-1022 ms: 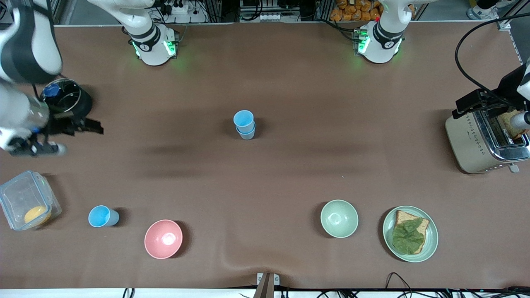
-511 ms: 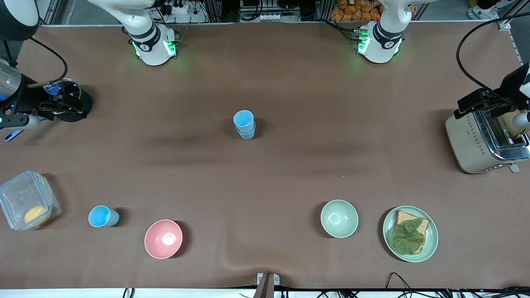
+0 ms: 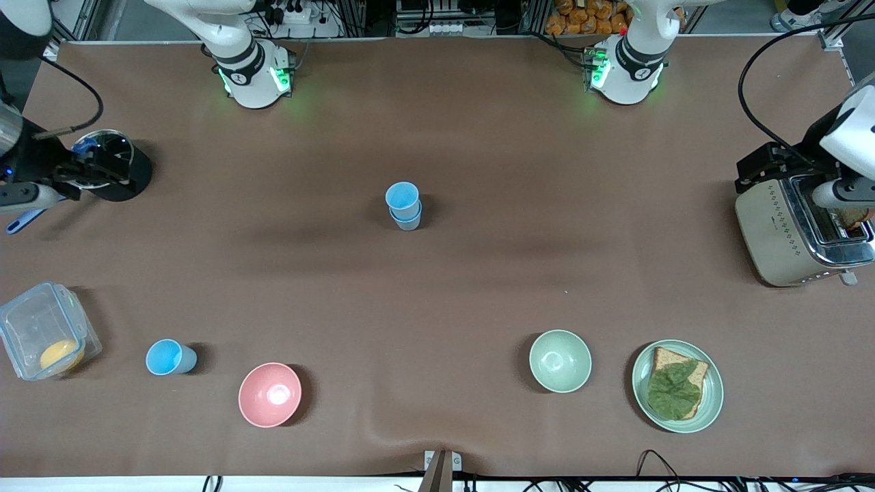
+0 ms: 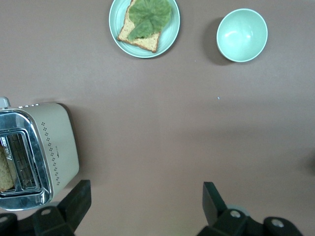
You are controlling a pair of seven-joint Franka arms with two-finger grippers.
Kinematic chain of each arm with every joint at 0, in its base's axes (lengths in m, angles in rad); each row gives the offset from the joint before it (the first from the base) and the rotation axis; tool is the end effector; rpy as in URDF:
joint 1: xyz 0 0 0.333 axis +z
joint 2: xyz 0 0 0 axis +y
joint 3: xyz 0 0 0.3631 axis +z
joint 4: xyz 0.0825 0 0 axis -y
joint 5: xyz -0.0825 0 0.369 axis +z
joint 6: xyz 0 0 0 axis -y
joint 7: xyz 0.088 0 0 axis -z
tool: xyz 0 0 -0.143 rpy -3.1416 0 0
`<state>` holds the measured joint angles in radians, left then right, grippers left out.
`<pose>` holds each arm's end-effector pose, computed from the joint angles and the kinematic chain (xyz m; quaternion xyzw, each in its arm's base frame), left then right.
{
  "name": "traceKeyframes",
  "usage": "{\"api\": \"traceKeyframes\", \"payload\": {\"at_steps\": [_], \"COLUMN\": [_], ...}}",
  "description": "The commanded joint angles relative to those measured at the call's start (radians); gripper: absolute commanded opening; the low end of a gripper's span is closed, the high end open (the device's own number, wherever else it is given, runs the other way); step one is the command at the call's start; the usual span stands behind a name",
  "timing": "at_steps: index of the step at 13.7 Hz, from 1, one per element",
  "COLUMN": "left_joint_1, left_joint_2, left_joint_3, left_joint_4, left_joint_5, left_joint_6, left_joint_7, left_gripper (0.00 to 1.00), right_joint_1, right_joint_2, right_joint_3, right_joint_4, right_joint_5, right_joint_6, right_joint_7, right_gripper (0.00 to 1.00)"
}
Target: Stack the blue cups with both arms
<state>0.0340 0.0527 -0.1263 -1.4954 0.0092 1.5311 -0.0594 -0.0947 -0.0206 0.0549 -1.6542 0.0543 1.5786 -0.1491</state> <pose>0.5519 -0.0476 0.6379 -0.9998 0.0162 0.0082 0.0019 0.5284 -0.0130 0.6095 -0.9978 -0.0536 0.0249 0.0290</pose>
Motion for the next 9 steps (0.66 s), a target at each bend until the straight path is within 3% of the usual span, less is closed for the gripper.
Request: {"api": "traceKeyframes", "payload": {"at_steps": [1,9], "left_joint_1": [0.001,0.003], "left_joint_2": [-0.01,-0.01], "left_joint_3": [-0.013,-0.012], "left_joint_4": [0.02,0.086], "left_joint_5": [0.021,0.012], "left_joint_6": [-0.048,-0.127], "left_joint_7": [0.024,0.027], "left_gripper": [1.0,1.0], "right_joint_1": [-0.04,-0.031], "right_joint_2": [0.011,0.011], "right_joint_3": [0.006,0.011], "right_joint_4": [0.068,0.074], "right_joint_5": [-0.002,-0.002], "right_joint_6": [-0.095,-0.098], "right_joint_7": [0.005,0.003], "right_gripper": [1.0,1.0]}}
